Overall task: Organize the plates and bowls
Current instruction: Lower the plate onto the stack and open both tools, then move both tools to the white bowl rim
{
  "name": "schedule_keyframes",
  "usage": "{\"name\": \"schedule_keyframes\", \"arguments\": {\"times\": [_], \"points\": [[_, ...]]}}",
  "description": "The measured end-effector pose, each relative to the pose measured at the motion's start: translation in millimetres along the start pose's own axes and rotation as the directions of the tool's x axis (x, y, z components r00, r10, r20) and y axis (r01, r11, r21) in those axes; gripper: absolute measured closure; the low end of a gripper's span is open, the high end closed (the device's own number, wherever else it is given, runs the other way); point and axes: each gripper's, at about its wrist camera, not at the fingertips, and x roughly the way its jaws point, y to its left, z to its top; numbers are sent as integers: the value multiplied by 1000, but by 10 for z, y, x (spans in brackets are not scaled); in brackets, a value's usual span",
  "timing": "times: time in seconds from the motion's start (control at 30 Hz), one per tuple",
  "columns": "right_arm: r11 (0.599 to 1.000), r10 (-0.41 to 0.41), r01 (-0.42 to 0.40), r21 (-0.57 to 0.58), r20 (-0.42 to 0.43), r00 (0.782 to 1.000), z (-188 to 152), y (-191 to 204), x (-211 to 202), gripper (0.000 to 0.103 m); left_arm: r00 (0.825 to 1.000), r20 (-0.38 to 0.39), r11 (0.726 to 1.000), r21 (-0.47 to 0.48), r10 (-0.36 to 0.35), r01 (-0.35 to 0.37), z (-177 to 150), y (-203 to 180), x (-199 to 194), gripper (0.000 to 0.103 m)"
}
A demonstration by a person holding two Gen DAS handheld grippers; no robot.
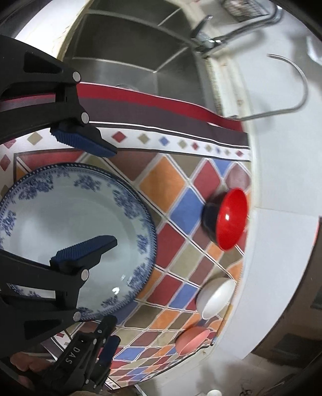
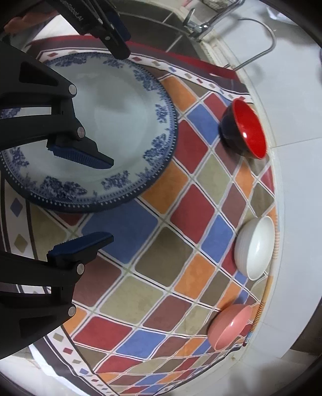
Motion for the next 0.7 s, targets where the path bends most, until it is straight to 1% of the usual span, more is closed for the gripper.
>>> {"name": "schedule_keyframes", "arguments": {"times": [0.13, 0.4, 0.7], "points": [[1000, 3, -3, 9, 45, 999, 61, -135, -90, 49, 1000, 15, 1000, 9, -21, 21, 99, -144, -32, 34], [1000, -8, 6, 21, 126, 992, 274, -482, -226, 49, 996, 47, 997, 12, -73, 73, 362, -536, -28, 34], [999, -30, 24, 31, 202, 979, 586, -894, -293, 49, 992, 95, 997, 8, -80, 80, 682, -951, 36, 34]]}}
